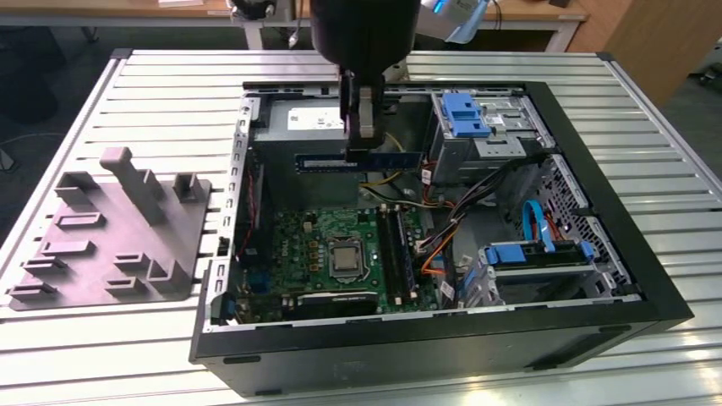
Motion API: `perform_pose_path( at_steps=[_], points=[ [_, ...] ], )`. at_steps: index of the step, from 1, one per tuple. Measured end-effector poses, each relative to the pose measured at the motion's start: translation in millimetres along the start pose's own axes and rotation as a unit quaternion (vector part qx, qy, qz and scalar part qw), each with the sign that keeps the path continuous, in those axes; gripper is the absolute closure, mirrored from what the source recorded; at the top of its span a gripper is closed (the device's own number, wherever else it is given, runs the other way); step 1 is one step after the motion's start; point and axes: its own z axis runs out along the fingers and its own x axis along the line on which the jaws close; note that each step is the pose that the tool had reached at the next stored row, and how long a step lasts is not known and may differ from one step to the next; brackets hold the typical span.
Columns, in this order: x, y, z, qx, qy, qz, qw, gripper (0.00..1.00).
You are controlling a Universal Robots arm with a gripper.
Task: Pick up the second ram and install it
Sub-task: 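Pick up the second ram and move it above second insertion slot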
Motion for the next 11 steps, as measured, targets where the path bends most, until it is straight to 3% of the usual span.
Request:
perform_pose_path(
  at_steps=[11],
  points=[
    [1.3, -0.1, 20.0, 0.0000, 0.0000, 0.000, 1.0000, 0.89]
  ],
)
